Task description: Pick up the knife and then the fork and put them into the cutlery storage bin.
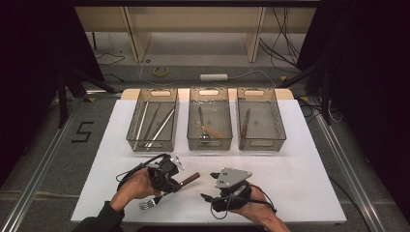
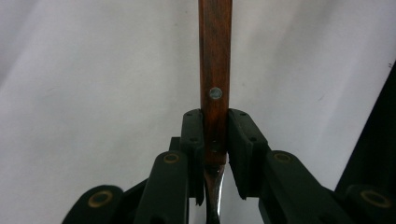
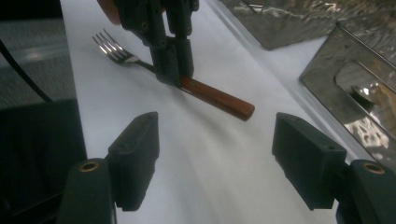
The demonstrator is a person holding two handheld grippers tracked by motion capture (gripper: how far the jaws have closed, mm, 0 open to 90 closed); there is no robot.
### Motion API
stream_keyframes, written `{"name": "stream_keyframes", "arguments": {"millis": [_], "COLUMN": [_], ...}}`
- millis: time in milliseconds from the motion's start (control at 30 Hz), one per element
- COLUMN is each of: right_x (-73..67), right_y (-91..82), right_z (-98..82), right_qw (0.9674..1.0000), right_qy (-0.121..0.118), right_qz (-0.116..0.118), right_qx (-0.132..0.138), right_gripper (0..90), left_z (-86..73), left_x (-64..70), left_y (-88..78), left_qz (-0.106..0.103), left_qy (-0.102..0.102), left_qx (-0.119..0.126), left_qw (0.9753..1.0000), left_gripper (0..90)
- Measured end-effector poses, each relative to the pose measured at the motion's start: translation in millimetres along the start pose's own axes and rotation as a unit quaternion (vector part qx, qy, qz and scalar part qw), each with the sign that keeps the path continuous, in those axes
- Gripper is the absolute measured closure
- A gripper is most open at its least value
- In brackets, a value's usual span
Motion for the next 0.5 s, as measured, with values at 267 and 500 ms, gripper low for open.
{"name": "stream_keyframes", "arguments": {"millis": [267,500], "right_x": [-10.7,-13.2], "right_y": [25.8,47.8], "right_z": [3.3,3.2], "right_qw": [0.9951,0.9853], "right_qy": [-0.094,-0.162], "right_qz": [-0.012,-0.026], "right_qx": [-0.028,-0.05], "right_gripper": [34.0,35.9], "left_z": [0.5,1.1], "left_x": [3.9,6.1], "left_y": [1.1,0.8], "left_qz": [-0.007,-0.013], "left_qy": [0.002,0.004], "left_qx": [-0.003,-0.003], "left_qw": [1.0,0.9999], "left_gripper": [76.3,76.3]}}
Point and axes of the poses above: each handheld gripper's, and its own axes: y roughly forward along the jaws, z roughly out of its top, x roughly to its right, the point moved 9 cm from there along y, roughly forward along the jaws, and after that the axes turned 4 degrees about x, right-handed, at the moved point
